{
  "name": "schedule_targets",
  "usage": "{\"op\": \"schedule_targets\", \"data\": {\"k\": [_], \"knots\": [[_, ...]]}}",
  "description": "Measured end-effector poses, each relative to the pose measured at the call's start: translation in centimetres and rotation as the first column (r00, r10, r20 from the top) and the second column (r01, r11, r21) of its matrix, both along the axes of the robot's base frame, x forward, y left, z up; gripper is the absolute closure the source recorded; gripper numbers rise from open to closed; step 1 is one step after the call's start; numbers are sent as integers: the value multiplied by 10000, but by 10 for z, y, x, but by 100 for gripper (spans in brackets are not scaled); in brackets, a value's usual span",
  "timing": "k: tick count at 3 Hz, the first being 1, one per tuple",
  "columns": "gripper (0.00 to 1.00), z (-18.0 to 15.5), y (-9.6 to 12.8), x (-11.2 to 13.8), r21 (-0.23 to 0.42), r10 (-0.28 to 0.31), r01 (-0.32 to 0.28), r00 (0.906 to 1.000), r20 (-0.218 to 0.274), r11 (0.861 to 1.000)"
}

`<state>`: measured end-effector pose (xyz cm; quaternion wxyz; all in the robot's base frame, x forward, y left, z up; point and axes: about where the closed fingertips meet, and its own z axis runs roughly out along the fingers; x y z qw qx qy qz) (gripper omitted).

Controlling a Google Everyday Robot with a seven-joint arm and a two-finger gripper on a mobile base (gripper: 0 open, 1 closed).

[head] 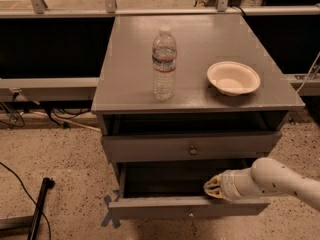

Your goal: Open middle drawer

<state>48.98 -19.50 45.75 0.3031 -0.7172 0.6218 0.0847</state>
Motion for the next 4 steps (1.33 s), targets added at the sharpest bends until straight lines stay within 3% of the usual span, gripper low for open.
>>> {"op": "schedule_targets", "data": {"k": [1,2,4], "knots": [[100,3,2,2,-1006,-4,25,9998,200,9949],[100,0,2,7,-1930,-90,160,9993,371,9811],[100,-23,-23,20,-2941,-670,750,9971,372,9528]]}}
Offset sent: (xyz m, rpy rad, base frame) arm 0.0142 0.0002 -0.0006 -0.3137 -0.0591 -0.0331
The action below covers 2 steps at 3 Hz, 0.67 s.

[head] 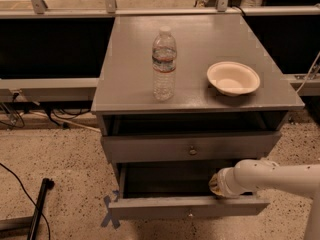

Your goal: Open middle drawer

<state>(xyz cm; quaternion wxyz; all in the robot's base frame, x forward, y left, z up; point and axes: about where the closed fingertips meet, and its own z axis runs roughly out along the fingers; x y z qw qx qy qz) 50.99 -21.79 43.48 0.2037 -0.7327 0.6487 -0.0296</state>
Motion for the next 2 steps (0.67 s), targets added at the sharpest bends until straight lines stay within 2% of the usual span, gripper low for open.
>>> {"op": "schedule_targets", "data": {"k": [1,2], "knots": [[100,-5,-12,3,-199,-253,252,9997,-12,9995],[100,-19,-21,-6,145,-592,603,9961,-657,9981]]}}
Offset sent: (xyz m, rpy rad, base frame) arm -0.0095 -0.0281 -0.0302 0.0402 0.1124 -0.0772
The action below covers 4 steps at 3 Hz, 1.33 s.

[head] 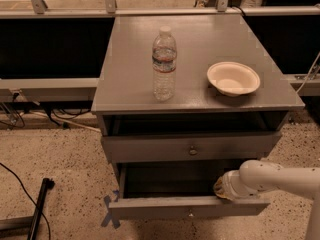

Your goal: Open middle drawer

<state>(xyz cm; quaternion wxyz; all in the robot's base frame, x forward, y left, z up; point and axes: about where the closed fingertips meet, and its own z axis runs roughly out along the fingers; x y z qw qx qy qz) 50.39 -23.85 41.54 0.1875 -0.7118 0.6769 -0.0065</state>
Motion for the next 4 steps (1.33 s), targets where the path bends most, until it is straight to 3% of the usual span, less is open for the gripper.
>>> {"op": "schedule_targets", "data": {"k": [2,3,4], "knots": [[100,4,-13,-36,328,-500,550,9893,-1371,9979],[100,23,-11,-45,163,-454,492,9822,-1821,9987],[100,30,-8,-46,225,-412,463,9806,-1915,9987]]}}
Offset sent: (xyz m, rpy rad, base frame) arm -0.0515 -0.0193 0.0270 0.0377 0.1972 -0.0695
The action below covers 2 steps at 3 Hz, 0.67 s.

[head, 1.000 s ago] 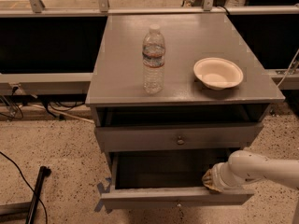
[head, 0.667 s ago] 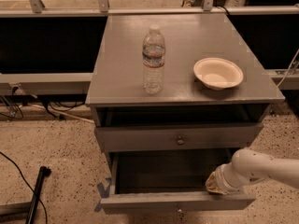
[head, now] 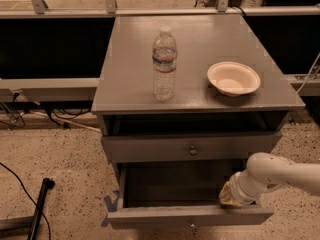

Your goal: Open middle drawer

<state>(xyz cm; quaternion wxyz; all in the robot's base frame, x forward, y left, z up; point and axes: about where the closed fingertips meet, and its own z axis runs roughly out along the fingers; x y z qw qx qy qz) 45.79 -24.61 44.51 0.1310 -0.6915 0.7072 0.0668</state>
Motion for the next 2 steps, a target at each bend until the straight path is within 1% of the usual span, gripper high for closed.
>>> {"op": "schedule_targets", "data": {"k": [1,2], "knots": [[100,-7,7,13,199,-8,1,9994,349,9998],[100,-16,7,34,385,-16,-18,9960,896,9993]]}}
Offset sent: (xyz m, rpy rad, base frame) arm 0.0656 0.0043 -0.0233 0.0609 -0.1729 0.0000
